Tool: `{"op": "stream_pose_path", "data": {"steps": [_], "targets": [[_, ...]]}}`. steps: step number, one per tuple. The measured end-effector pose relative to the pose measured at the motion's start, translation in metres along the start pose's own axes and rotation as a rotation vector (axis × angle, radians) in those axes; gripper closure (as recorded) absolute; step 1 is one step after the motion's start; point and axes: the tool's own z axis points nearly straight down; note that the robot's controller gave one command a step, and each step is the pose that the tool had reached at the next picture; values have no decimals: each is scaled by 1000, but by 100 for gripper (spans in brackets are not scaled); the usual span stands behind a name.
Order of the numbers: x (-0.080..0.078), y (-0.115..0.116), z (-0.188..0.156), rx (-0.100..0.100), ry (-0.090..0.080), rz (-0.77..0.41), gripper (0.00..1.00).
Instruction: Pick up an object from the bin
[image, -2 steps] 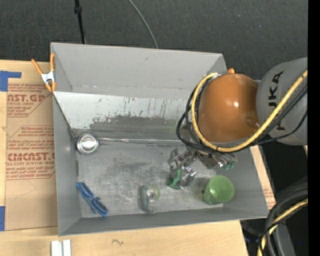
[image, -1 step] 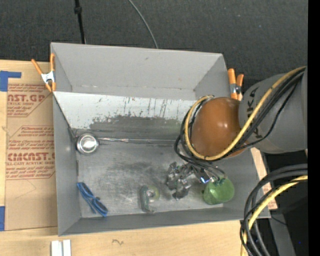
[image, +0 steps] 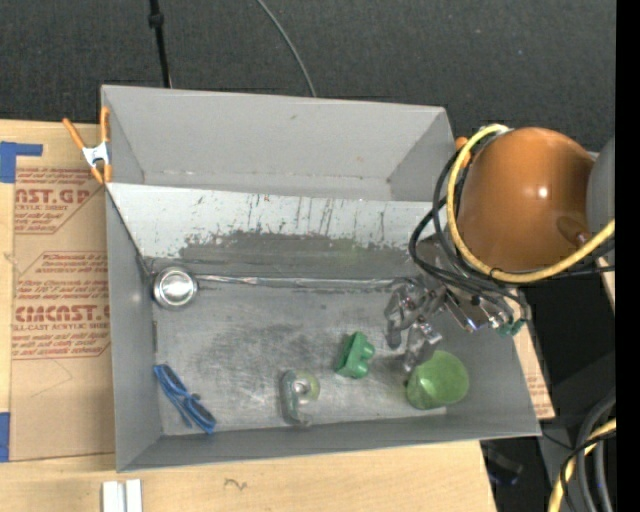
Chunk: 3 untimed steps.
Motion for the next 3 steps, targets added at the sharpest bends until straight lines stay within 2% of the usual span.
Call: {"op": "stream_pose_path", "data": {"steps": [1, 2, 3], "targets": [[2, 25, 161, -10, 14, -52, 100], [-2, 22, 155, -2, -4, -51, 0], [-66, -71, 139, 0, 0, -186, 0]]}}
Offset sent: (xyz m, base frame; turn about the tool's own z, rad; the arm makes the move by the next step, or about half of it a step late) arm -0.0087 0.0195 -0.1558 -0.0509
